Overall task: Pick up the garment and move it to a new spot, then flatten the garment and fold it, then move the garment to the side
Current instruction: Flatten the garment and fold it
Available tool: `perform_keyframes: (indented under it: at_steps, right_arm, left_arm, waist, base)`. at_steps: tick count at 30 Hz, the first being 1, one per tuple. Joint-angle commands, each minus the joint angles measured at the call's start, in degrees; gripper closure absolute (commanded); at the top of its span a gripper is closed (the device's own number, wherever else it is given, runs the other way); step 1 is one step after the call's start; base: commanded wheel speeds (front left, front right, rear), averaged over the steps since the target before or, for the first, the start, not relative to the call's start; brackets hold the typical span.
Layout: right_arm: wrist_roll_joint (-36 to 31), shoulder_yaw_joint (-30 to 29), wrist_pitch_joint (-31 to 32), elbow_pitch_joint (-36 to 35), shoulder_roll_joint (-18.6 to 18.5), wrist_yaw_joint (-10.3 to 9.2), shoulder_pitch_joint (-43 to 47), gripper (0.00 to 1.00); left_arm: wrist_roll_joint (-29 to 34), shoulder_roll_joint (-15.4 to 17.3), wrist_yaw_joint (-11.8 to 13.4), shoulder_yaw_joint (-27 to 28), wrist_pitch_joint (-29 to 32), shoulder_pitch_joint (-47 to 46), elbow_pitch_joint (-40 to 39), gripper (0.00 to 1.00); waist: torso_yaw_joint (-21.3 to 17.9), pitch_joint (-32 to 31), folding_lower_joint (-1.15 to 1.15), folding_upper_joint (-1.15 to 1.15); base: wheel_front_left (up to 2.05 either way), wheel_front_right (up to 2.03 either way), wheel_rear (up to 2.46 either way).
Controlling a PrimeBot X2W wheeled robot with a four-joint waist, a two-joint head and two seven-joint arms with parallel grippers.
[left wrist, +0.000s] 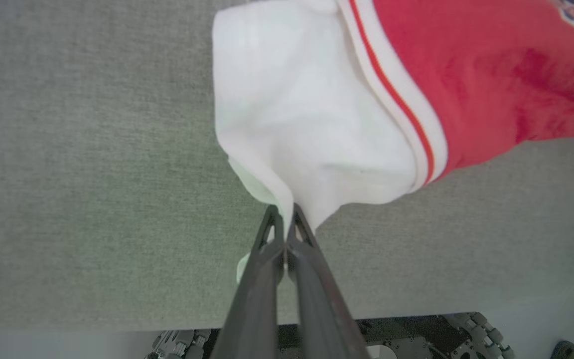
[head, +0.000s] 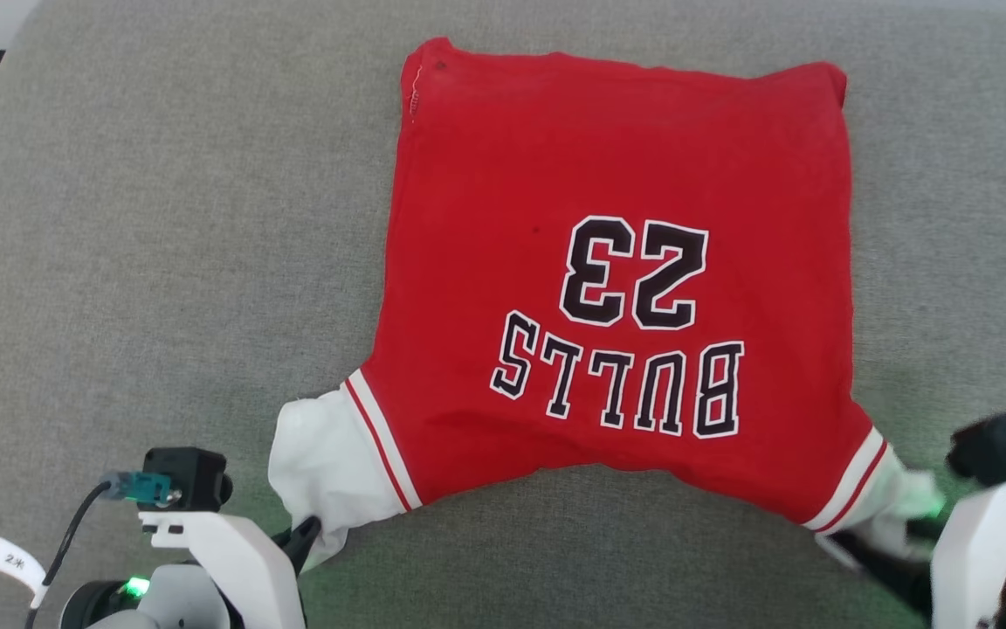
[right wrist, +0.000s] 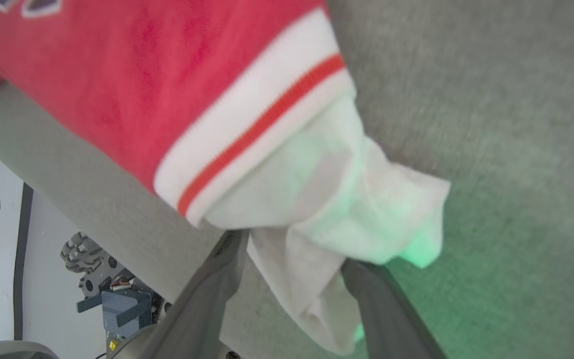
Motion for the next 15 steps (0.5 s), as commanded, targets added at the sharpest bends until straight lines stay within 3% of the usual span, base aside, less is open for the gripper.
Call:
perform_keyframes:
  at_steps: [1,8,15]
  right_arm:
    - [-1.0,-1.2,-0.6,-0.6,-0.1,-0.33,-1.8,0.00]
    - [-3.8,-6.6,-1.4,-8.4,0.9,-0.19,-9.3,0.00]
    - [-10.2,-8.0,-4.1,-2.9,2.4,-0.18,-24.2,0.00]
  left_arm:
    - [1.1,-0.4,-0.4,0.0,-0.3,-0.9,0.4,1.00]
    - [2.4,-2.7,-1.9,-0.2,-1.4,-3.1,1.5,1.00]
    - [4.4,-5.7,-3.4,-1.2,-1.1,-6.2,2.8,1.00]
  waist:
    - [0.1,0.4,0.00,0.00]
    - [1.1,2.7,0.00,0.00]
    - [3.8,5.1,0.00,0.00]
  base:
    - [0.00,0.00,0.00]
    - [0.00,0.00,0.00]
    - [0.00,0.00,0.00]
